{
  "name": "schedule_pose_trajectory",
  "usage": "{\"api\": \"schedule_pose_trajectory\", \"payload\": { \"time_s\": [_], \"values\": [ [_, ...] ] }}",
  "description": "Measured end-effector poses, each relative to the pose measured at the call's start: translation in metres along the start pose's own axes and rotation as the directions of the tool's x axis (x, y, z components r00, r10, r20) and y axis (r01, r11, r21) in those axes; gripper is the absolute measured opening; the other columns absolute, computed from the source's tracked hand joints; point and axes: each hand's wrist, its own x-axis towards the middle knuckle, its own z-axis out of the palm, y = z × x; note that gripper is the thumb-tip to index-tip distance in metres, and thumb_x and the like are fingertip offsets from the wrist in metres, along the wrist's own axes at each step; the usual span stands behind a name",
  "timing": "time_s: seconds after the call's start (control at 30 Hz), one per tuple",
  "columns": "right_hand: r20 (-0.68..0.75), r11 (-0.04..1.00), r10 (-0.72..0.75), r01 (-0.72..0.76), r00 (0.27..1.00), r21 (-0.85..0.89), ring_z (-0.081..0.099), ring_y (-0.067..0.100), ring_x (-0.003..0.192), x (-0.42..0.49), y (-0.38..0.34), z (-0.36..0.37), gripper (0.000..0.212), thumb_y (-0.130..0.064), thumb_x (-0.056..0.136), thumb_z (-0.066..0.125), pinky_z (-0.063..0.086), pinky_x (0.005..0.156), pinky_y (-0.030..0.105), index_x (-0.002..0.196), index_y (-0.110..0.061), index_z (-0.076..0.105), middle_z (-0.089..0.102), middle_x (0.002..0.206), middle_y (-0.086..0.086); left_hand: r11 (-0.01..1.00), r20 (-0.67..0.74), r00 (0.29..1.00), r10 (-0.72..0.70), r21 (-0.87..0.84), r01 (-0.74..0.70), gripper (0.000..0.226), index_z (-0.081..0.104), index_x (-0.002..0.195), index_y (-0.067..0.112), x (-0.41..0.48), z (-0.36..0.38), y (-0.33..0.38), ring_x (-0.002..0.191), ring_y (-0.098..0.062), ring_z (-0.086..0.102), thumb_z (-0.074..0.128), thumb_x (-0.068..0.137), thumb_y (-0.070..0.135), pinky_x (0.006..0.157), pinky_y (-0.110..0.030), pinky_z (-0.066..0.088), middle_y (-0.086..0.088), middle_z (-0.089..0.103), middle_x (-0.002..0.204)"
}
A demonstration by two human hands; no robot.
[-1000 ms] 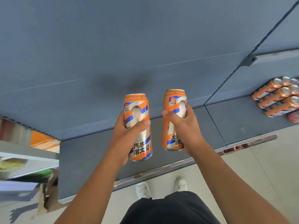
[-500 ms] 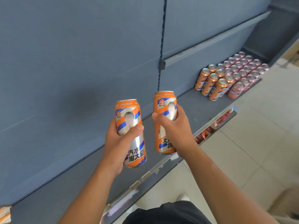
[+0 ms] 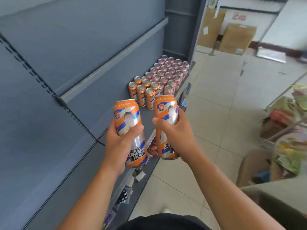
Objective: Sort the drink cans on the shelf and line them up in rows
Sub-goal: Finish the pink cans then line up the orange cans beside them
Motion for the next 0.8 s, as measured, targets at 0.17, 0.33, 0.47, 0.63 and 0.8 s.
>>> {"api": "schedule_pose_trajectory", "payload": {
  "time_s": [0.17,0.33,0.47,0.63,0.8],
  "values": [
    [-0.104,1.000,0.010,-0.007,0.995,0.023,0.070,0.004,0.076,0.030,-0.003,-0.038,0.037,-0.031,0.079,0.079,0.053,0.059,0.017,0.109,-0.030,0.056,0.071,0.090,-0.010,1.000,0.123,0.992,0.003,0.010,-0.004,0.034,0.060,0.106,0.026,0.036,0.050,0.001,0.073,-0.008,0.071,0.076,0.081,0.011,0.058,-0.023,0.056,0.011,0.073,0.082],
    [-0.190,1.000,0.020,-0.015,0.982,0.025,0.070,0.005,0.077,0.066,-0.005,-0.056,0.041,-0.031,0.079,0.079,0.055,0.063,0.020,0.112,-0.029,0.055,0.071,0.093,-0.009,1.000,0.208,0.978,-0.005,0.016,0.001,0.035,0.059,0.112,0.023,0.078,0.085,0.003,0.076,-0.009,0.071,0.072,0.084,0.006,0.061,-0.024,0.057,0.009,0.073,0.086],
    [-0.233,1.000,0.028,-0.024,0.972,0.021,0.071,0.008,0.080,0.105,-0.007,-0.062,0.046,-0.031,0.078,0.080,0.058,0.070,0.027,0.116,-0.027,0.054,0.072,0.095,-0.007,1.000,0.279,0.960,0.015,0.002,-0.017,0.040,0.058,0.111,0.023,0.116,0.109,0.004,0.073,-0.006,0.070,0.075,0.081,0.002,0.060,-0.021,0.055,0.012,0.073,0.082],
    [-0.281,1.000,0.015,-0.014,0.959,0.008,0.070,0.004,0.080,0.159,-0.016,-0.058,0.048,-0.030,0.079,0.080,0.054,0.068,0.021,0.118,-0.024,0.053,0.072,0.096,-0.008,1.000,0.318,0.948,0.000,0.004,-0.002,0.041,0.059,0.110,0.023,0.169,0.124,0.007,0.077,-0.007,0.071,0.078,0.076,0.010,0.063,-0.021,0.055,0.010,0.074,0.084],
    [-0.278,1.000,0.009,-0.010,0.961,-0.002,0.069,-0.001,0.079,0.203,-0.019,-0.053,0.048,-0.038,0.081,0.077,0.049,0.060,0.010,0.119,-0.020,0.055,0.071,0.096,-0.009,0.999,0.291,0.956,-0.045,0.019,0.041,0.050,0.060,0.114,0.022,0.215,0.129,0.006,0.082,-0.013,0.072,0.078,0.067,0.023,0.065,-0.024,0.056,0.005,0.074,0.090]
  ]
}}
